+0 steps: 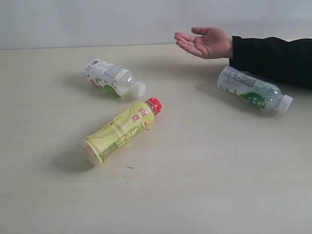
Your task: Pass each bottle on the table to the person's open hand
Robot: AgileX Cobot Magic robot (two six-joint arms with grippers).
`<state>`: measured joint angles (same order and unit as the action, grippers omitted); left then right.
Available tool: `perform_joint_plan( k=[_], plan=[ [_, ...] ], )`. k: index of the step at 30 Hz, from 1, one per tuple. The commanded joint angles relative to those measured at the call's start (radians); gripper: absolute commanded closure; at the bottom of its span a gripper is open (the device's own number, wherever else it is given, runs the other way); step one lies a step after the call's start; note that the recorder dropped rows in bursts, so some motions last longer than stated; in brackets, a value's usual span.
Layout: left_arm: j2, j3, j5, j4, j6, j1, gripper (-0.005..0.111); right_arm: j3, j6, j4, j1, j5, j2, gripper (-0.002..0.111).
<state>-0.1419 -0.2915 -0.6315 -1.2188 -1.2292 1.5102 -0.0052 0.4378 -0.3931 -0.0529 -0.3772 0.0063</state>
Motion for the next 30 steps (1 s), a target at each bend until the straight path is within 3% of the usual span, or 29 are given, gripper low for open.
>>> perform_joint_plan(
  k=[1, 18, 30],
  plan=[
    [0.006, 0.003, -0.003, -0.005, -0.005, 0.003, 0.105, 0.005, 0.005, 0.001, 0.006, 0.009, -0.006, 0.108],
    [0.006, 0.003, -0.002, -0.005, -0.006, 0.003, 0.105, 0.005, 0.012, 0.010, 0.006, 0.020, -0.006, 0.108],
    [0.006, 0.003, -0.002, -0.005, -0.006, 0.003, 0.105, 0.005, -0.090, -0.365, 0.006, 0.465, -0.006, 0.108]
  ],
)
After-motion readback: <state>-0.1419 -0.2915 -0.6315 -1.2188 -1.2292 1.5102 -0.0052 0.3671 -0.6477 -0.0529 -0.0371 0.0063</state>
